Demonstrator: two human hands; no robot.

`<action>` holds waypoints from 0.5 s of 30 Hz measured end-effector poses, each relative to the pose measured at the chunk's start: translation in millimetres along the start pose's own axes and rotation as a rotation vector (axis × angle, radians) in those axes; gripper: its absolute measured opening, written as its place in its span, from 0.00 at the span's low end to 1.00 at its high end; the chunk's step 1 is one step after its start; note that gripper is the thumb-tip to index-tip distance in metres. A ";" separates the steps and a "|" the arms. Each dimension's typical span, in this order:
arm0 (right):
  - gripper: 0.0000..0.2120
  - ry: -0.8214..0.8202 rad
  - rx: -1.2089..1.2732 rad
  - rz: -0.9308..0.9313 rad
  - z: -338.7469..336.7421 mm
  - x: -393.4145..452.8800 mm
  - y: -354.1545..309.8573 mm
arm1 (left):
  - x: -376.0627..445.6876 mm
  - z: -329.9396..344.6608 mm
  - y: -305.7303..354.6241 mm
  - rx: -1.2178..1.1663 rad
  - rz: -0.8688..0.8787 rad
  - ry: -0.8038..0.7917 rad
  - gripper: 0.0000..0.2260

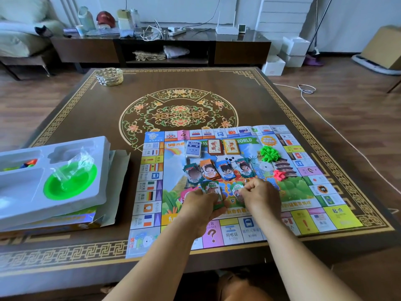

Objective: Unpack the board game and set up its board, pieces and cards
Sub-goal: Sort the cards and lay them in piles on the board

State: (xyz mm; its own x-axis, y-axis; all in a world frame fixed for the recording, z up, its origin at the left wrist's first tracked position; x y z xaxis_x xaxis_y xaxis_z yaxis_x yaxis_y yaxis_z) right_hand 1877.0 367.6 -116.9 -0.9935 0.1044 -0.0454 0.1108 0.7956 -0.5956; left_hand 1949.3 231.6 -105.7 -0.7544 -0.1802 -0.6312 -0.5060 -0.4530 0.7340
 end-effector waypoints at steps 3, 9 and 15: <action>0.07 0.060 -0.027 -0.040 -4.9 -1.7 -2.4 | 0.3 1.3 -1.3 0.005 0.012 -0.013 0.04; 0.07 -0.374 0.724 0.152 -9.6 -30.9 -22.1 | 0.3 3.6 -1.6 0.000 0.074 0.022 0.12; 0.07 -0.296 0.751 0.212 -11.3 -36.5 -18.0 | -10.4 5.2 0.1 0.000 0.092 -0.052 0.06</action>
State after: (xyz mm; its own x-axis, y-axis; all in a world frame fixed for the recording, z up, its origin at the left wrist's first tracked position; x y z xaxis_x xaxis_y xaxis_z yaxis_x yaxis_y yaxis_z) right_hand 1911.5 356.2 -95.4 -0.9310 -0.0370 -0.3631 0.3535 0.1566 -0.9223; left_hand 1954.9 238.0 -97.8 -0.8182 -0.1754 -0.5475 -0.4338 -0.4365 0.7882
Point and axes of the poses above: each hand's wrist, its own x-axis towards the middle knuckle, its own z-axis out of the palm, y = z × x, the point moved 3 cm from there along x, towards the middle knuckle, and after that the axes turned 3 degrees about x, right-handed, at the moved point
